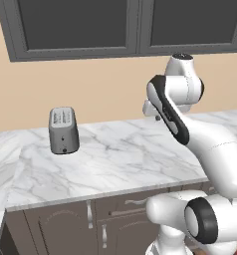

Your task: Take the pizza cutter from the drawer on the right and place it on the dining counter for cutting.

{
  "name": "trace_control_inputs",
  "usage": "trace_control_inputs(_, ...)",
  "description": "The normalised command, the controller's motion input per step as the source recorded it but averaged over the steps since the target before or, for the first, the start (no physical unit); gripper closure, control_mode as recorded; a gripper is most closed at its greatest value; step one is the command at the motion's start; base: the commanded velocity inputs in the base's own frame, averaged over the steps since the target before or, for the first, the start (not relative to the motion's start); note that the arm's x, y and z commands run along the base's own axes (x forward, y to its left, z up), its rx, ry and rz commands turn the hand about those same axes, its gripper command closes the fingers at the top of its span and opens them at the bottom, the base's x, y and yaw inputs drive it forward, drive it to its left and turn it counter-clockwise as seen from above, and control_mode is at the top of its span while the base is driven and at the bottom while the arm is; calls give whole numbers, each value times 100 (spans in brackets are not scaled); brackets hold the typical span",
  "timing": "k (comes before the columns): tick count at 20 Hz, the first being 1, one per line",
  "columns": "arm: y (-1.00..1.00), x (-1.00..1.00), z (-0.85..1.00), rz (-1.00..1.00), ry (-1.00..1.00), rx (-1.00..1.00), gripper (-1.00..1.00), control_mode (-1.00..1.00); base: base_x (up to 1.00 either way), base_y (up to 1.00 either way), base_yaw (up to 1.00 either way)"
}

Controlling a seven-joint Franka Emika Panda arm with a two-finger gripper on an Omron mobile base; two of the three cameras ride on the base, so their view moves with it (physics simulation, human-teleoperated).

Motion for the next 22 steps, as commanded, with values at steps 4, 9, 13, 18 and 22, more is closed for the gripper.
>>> trace_control_inputs(4,-37,-23,-2,-1,0,2,-100,-100,0,0,0)
trace_control_inputs(9,-98,-65,-8,-13,0,14,-100,-100,0,0,0)
trace_control_inputs(13,-88,-64,0,-27,0,17,-100,-100,0,0,0)
trace_control_inputs(18,-100,-51,-6,-30,0,22,-100,-100,0,0,0)
trace_control_inputs(22,-91,-15,-36,-36,-4,21,-100,-100,0,0,0)
